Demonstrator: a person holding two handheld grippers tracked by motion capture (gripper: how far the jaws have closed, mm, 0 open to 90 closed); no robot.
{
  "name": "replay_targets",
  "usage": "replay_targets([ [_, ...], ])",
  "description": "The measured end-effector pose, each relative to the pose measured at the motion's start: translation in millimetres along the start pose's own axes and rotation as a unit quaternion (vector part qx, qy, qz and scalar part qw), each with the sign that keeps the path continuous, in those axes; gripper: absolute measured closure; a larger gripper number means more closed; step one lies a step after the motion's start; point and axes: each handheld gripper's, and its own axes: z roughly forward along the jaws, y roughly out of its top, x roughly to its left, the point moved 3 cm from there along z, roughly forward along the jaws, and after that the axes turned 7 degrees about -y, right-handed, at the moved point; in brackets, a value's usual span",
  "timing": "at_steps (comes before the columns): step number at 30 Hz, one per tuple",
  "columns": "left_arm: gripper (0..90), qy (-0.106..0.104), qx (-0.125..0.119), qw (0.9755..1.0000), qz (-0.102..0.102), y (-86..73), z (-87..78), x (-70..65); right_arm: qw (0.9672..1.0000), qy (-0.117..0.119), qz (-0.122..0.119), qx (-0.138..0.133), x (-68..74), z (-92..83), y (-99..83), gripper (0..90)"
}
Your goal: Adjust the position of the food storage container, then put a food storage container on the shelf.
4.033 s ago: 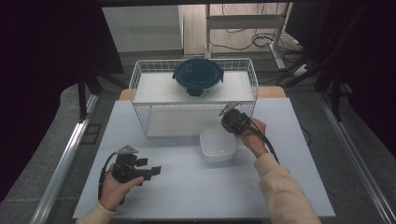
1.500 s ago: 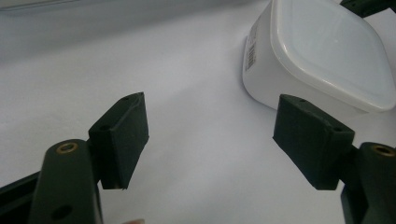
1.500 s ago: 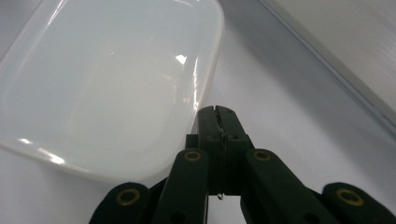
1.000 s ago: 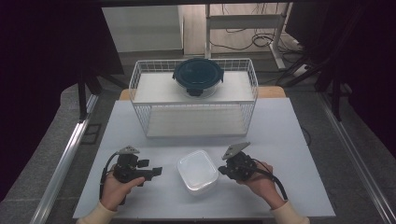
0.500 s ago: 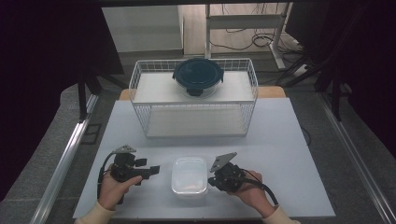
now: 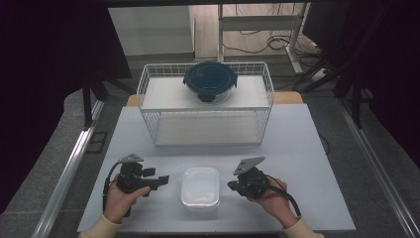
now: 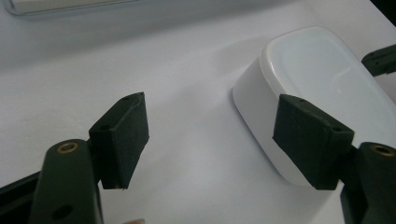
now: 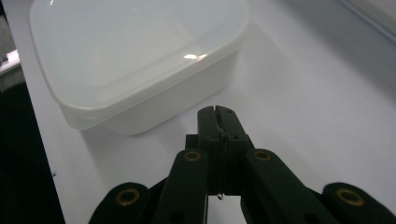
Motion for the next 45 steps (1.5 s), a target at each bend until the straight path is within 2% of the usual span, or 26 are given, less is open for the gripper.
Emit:
replay_targets([
  [3,26.0,0.000,-0.003,1.0000,0.001,-0.2,-1.6,-0.6,0.9994,0.000,0.026,-0.022,-6.6,-7.0,-1.4,87.9],
  [5,26.0,-0.001,-0.004,1.0000,0.000,-0.7,-3.3,-0.8,0.9975,0.003,0.057,-0.042,-11.7,-11.3,-1.8,75.6],
  [7,26.0,0.000,-0.006,1.0000,-0.001,-1.3,-4.7,-0.5,0.9933,0.009,0.098,-0.060,-16.4,-14.3,-1.2,58.3],
  [9,26.0,0.001,-0.009,1.0000,-0.002,-1.3,-6.0,0.0,0.9889,0.007,0.128,-0.074,-19.7,-16.8,-0.4,48.7],
  [14,26.1,-0.001,-0.012,0.9999,-0.005,0.5,-6.8,0.2,0.9798,0.004,0.169,-0.108,-22.8,-21.4,-2.9,35.2],
  [17,26.1,-0.005,-0.015,0.9999,-0.004,0.9,-8.3,-1.8,0.9758,-0.004,0.185,-0.117,-25.4,-23.4,-5.7,31.2],
  [21,25.9,-0.018,-0.021,0.9996,-0.003,2.7,-8.9,-7.2,0.9701,0.011,0.213,-0.116,-26.9,-24.8,-7.5,27.0],
  [23,25.9,-0.024,-0.021,0.9995,-0.002,2.6,-8.2,-9.6,0.9677,0.011,0.223,-0.116,-26.9,-24.7,-8.6,26.6],
  [25,26.0,-0.032,-0.020,0.9993,-0.005,2.2,-6.6,-11.7,0.9654,0.023,0.234,-0.113,-25.5,-23.4,-9.8,26.5],
  [27,26.0,-0.043,-0.019,0.9988,-0.011,1.5,-4.9,-13.4,0.9632,0.033,0.242,-0.113,-23.3,-21.3,-10.0,26.6],
  [29,26.0,-0.060,-0.018,0.9978,-0.023,0.2,-2.2,-15.1,0.9623,0.041,0.244,-0.113,-19.5,-19.2,-9.2,27.5],
  [32,25.9,-0.083,-0.016,0.9951,-0.051,-2.0,2.7,-15.8,0.9611,0.057,0.246,-0.113,-11.9,-15.4,-6.8,29.4],
  [34,25.9,-0.099,-0.014,0.9926,-0.069,-3.6,5.6,-15.2,0.9605,0.058,0.248,-0.113,-8.2,-13.5,-5.7,30.0],
  [37,26.1,-0.112,-0.012,0.9892,-0.093,-4.1,8.8,-14.5,0.9621,0.055,0.242,-0.113,-2.1,-9.6,-3.8,30.9],
  [40,26.3,-0.123,-0.014,0.9861,-0.111,-0.8,10.7,-14.6,0.9604,0.061,0.249,-0.109,0.9,-5.1,1.7,31.5],
  [42,26.7,-0.125,-0.015,0.9854,-0.114,2.7,11.7,-14.7,0.9580,0.068,0.258,-0.106,1.8,-3.1,6.6,32.5],
  [45,27.4,-0.129,-0.017,0.9838,-0.124,6.1,14.4,-14.3,0.9564,0.068,0.267,-0.098,2.7,0.7,12.5,33.2],
])
